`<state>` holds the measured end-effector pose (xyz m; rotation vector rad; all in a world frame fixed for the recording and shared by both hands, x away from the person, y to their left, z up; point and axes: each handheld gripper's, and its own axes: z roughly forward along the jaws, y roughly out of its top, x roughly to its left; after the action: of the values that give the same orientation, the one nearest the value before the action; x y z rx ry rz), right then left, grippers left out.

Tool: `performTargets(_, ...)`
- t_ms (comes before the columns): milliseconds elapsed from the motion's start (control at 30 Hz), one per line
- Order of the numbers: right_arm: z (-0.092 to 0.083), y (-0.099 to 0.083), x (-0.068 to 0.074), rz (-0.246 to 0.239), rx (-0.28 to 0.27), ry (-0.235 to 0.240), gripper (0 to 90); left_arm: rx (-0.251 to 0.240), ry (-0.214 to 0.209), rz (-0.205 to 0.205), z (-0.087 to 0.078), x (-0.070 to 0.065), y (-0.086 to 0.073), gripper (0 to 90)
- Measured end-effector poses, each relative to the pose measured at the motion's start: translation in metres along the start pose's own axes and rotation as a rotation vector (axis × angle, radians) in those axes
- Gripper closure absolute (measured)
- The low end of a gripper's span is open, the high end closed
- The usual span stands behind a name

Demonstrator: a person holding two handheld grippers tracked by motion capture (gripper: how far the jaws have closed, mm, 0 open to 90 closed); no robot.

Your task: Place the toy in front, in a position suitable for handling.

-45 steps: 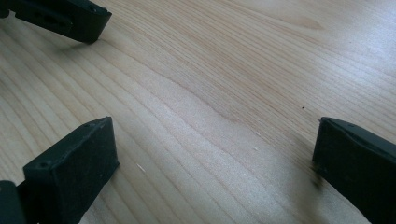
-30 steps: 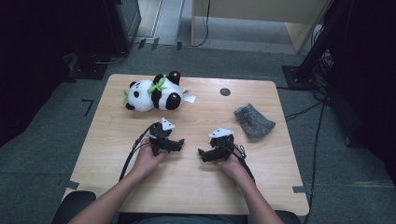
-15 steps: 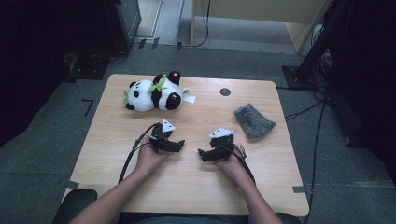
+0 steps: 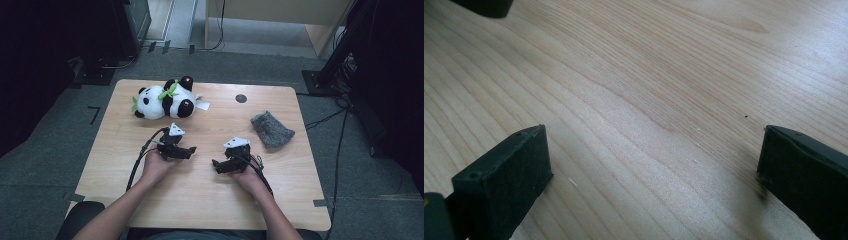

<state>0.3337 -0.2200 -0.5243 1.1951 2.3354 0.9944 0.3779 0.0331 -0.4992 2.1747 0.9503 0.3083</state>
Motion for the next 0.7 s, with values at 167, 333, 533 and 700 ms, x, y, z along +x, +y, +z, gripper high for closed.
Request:
performTargets(167,0.000,0.000,0.000,-0.001,-0.001,0.000,0.3,-0.017,-0.001,-0.004,-0.007,0.006,0.003,22.5)
performTargets(333,0.000,0.000,0.000,0.000,0.000,-0.001,0.3,-0.038,-0.001,-0.013,-0.020,0.016,0.007,23.6)
performTargets(533,0.000,0.000,0.000,-0.004,-0.003,0.000,0.3,-0.048,-0.016,-0.036,-0.028,0.025,0.010,23.9)
performTargets(700,0.000,0.000,0.000,-0.003,0.000,-0.002,0.3,-0.059,-0.002,-0.035,-0.032,0.034,0.019,24.6)
